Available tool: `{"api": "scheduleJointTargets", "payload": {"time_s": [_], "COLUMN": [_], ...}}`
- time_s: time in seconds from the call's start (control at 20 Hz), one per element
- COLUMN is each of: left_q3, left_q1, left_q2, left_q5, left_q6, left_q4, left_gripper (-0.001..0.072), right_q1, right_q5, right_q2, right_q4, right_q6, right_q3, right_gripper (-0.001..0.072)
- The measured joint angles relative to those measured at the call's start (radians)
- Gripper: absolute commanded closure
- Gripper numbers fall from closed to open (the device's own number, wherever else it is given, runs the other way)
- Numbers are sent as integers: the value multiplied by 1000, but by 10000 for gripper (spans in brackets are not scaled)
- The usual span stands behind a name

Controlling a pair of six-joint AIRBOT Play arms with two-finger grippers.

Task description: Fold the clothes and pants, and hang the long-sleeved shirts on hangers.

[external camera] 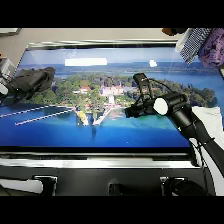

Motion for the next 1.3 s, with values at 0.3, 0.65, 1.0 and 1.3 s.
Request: {"api": "scheduleJointTargets", "payload": {"time_s": [0.3,0.65,1.0,1.3], "left_q3": [258,373,435,442], "left_q1": [69,65,56,14], "left_q2": [-266,-421,-432,-276], "left_q5": [42,0,-152,-312], "left_q6": [-18,-2,78,217], "left_q4": [-2,5,-20,-225], "left_gripper": [-13,573,693,694], "right_q1": [0,0,0,0], "right_q5": [0,0,0,0], "right_q2": [0,0,0,0], "right_q4": [0,0,0,0], "right_q6": [0,0,0,0], "right_q3": [0,0,0,0], "right_gripper": [678,678,678,678]}}
